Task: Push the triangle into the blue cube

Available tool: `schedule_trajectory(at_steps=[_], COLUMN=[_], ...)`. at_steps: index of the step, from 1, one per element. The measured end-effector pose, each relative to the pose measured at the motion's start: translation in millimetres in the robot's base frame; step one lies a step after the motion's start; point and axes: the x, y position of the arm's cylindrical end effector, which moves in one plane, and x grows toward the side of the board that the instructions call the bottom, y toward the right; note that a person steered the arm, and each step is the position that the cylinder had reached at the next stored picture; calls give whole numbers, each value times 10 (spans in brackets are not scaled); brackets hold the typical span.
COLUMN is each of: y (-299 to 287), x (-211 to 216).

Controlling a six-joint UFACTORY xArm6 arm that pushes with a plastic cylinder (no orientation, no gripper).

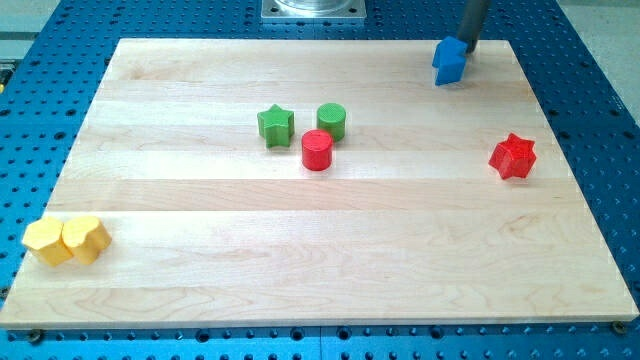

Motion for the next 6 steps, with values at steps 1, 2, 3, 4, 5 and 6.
schedule_trajectory(at_steps=[1,2,3,4,5,6], y=[-966,-1512,-786,176,83,-697], x=[577,980,683,846,1031,1031])
